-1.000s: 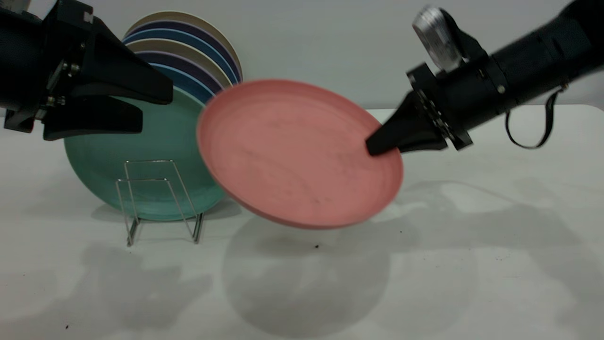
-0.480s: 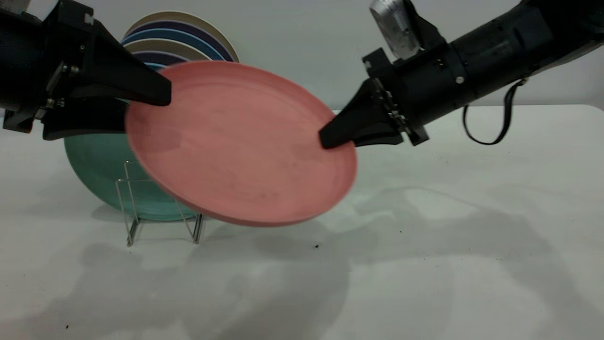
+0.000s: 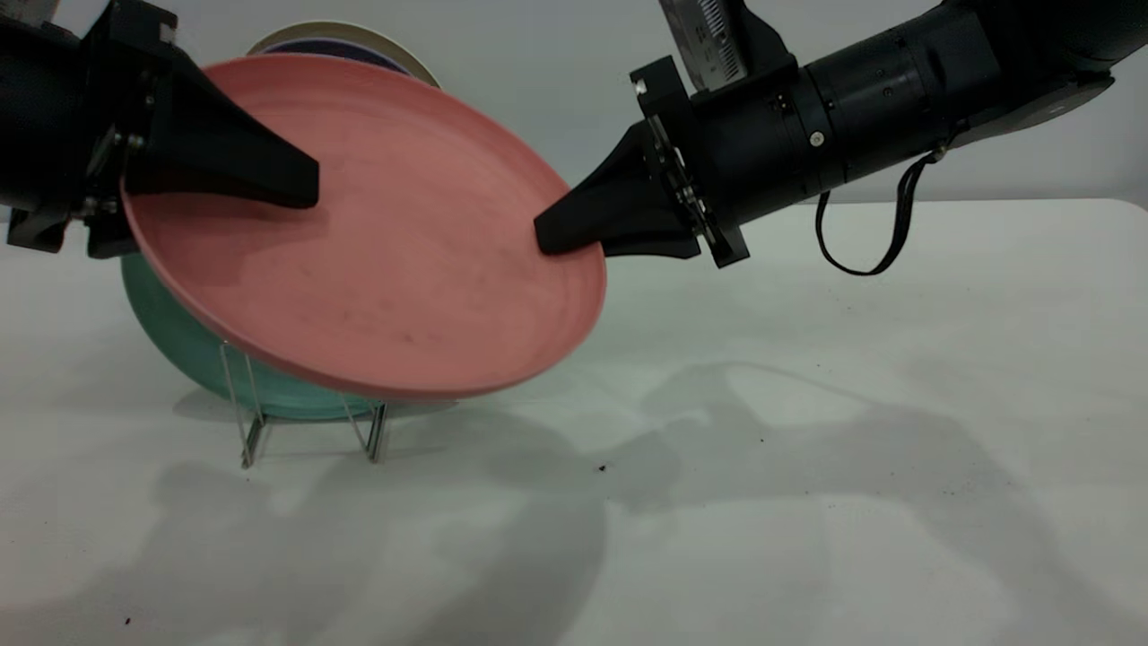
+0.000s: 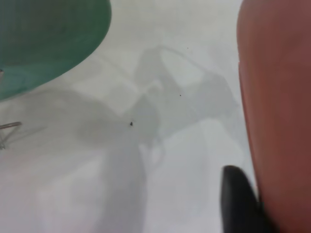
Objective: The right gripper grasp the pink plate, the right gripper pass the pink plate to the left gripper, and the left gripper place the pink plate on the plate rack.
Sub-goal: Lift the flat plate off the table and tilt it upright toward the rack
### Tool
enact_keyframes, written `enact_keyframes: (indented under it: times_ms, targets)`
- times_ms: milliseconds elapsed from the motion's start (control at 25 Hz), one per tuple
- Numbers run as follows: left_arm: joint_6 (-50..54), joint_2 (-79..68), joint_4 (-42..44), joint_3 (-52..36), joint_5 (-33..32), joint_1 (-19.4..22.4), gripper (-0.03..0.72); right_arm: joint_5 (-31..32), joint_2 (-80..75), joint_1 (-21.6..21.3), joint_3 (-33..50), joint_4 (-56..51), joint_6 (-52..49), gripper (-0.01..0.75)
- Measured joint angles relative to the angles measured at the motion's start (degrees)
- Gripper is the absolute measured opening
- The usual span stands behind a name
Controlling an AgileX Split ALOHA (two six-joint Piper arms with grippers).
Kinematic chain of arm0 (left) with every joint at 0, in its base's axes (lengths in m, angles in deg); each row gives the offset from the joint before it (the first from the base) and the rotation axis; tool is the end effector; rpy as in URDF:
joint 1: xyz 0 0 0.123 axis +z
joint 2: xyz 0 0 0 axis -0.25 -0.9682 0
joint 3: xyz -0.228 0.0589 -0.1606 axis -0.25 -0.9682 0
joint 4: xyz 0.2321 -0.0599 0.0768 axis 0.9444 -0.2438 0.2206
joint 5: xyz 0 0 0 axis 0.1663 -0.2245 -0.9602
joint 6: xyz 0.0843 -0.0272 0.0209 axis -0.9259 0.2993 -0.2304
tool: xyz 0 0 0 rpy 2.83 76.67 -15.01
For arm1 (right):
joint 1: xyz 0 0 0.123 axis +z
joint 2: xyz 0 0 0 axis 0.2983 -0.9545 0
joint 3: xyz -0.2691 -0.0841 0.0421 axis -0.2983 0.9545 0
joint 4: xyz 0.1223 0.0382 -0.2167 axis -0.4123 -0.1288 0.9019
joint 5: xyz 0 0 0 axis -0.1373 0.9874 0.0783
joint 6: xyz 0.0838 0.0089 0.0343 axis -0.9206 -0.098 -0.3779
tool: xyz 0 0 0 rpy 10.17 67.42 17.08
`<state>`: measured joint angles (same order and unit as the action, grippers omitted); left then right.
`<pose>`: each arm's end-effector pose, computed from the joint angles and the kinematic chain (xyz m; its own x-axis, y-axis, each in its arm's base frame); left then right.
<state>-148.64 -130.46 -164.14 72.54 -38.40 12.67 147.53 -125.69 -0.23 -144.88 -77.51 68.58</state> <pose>0.2701 -0.0605 0.1876 -0.8317 -0.1773 -0.5262 0.1989 0.7896 -0.5804 0.3785 0.1994 0.1311 -0.8874 -0.1256 -0.4436 -0.4578 0.3540 0.8155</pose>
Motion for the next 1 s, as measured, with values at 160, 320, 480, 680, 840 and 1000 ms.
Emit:
enact_keyframes:
  times_ms: [160,320,480,680,840,1000]
  targets:
    - [0.27,0.0,-0.55,0.0,1.39,0.28,0.134,1.06,0.0,0.0,0.04,-0.6,1.28,0.039]
    - [0.17,0.0,-0.55,0.0,1.39,0.28,0.134,1.12,0.0,0.0,0.04,-0.43,1.36,0.072]
    - [-0.63,0.0,-0.38,0.0,1.39,0.28,0.134,1.17,0.0,0.0,0.04,-0.48,1.24,0.213]
    - [-1.19,0.0,-0.18,0.0,1.67,0.28,0.134,2.21,0.0,-0.27,0.04,-0.6,-0.08,0.45]
    - [-1.77,0.0,-0.14,0.0,1.78,0.28,0.134,4.85,0.0,-3.56,0.04,-0.54,-2.61,0.508]
    - [-1.96,0.0,-0.07,0.0,1.78,0.28,0.134,5.19,0.0,-9.56,0.04,1.19,-5.58,0.492]
